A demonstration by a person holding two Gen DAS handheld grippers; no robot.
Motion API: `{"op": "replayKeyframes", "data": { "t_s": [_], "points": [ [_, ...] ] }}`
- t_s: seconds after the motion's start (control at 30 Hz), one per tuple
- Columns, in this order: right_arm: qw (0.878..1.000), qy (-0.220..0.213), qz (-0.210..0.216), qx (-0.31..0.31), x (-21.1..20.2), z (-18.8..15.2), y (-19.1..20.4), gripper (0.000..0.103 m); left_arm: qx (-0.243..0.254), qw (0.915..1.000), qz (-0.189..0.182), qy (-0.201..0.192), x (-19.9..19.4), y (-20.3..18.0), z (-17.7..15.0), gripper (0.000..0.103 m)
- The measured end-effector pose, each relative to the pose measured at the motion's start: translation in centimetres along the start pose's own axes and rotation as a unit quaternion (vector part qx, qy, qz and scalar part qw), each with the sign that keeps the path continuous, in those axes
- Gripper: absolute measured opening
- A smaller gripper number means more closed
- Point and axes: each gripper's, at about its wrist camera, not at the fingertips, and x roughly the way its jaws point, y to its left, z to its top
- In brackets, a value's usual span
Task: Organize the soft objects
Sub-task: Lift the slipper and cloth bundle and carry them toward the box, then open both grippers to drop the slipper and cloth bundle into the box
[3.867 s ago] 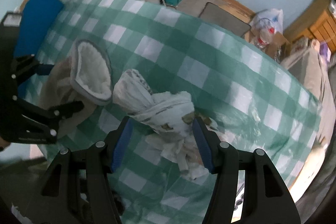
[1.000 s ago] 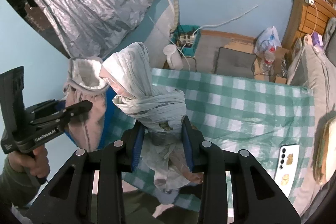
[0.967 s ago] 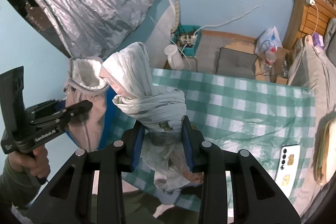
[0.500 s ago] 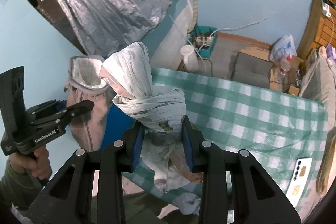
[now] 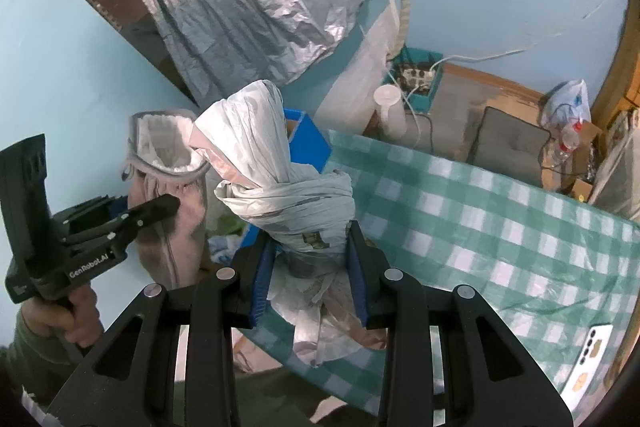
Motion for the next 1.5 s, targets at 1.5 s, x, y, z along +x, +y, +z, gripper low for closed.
{"op": "replayKeyframes", "data": {
  "t_s": [1.5],
  "points": [
    [0.997, 0.075, 0.024, -0.013, 15.9, 5.9, 10.6, 0.040, -0.074, 0.9964, 0.040, 0.014, 5.0, 12.4, -1.6, 0.056]
  ]
}}
